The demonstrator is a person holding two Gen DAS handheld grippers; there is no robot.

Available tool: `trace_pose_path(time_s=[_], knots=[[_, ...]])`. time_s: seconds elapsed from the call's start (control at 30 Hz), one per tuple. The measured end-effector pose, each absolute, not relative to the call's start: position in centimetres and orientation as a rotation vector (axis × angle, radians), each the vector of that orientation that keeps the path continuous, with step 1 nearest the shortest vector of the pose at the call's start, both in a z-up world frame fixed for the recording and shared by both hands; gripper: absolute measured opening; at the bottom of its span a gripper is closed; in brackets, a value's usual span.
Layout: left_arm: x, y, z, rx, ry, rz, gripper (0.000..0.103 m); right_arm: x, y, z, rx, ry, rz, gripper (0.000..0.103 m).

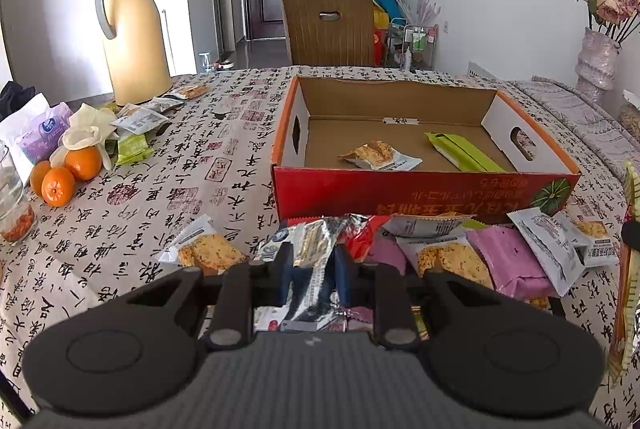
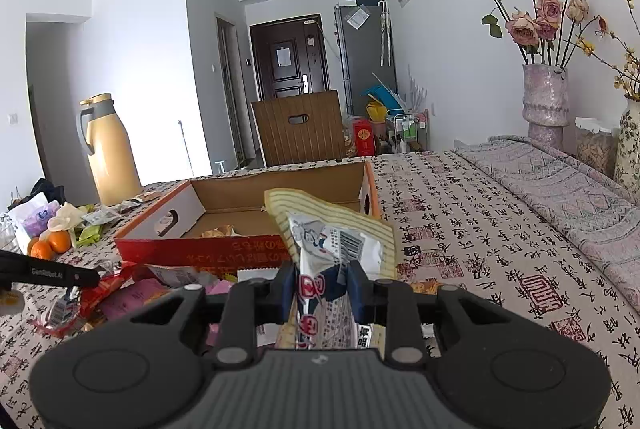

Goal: Organize snacks
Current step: 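Lift both packets and carry them over the cardboard box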

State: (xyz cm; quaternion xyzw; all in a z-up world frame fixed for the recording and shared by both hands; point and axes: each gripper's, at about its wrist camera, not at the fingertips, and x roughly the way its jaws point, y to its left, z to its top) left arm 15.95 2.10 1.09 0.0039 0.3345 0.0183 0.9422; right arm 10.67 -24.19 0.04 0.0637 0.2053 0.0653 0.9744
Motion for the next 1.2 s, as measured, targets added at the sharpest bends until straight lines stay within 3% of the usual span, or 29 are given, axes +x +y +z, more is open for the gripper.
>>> trace_pose_path(time_s=[0.17,0.2,0.33,0.43,0.5,0.8,0.9,1.2], knots=[[15.4,2.8,1.4,-0.013,0.666,0.023,0.022,10.6,-24.2,0.0,0.129,0.415,0.131,0.027],[15.2,3.0,1.4,-0.019,0.662,0.020,0.026,10.6,-24.2,0.0,0.128,0.415,0.131,0.027],[14.6,4.1,1.1,-0.030,0.652,0.040,0.066,10.4,-24.3,-0.1,0.128,0.420,0.128,0.027],[14.6,4.8,0.6,-0.026,0.665,0.045,0.080,10.4,-24.3,-0.2,0.128,0.425,0.129,0.027],[14.7,5.1,0.0,-0.027,0.686,0.046,0.084,10.5,-24.2,-0.2,0.129,0.428,0.129,0.027],[16.2,5.1,-2.4,-0.035,0.756,0.029,0.078,10.6,-23.9,-0.7,0.131,0.445,0.130,0.027],[16.1,5.1,-2.3,-0.031,0.745,0.016,0.059,10.6,-24.0,-0.8,0.131,0.448,0.127,0.027],[14.5,4.8,-0.2,-0.012,0.673,0.014,0.058,10.3,-24.0,-0.4,0.125,0.432,0.128,0.026]])
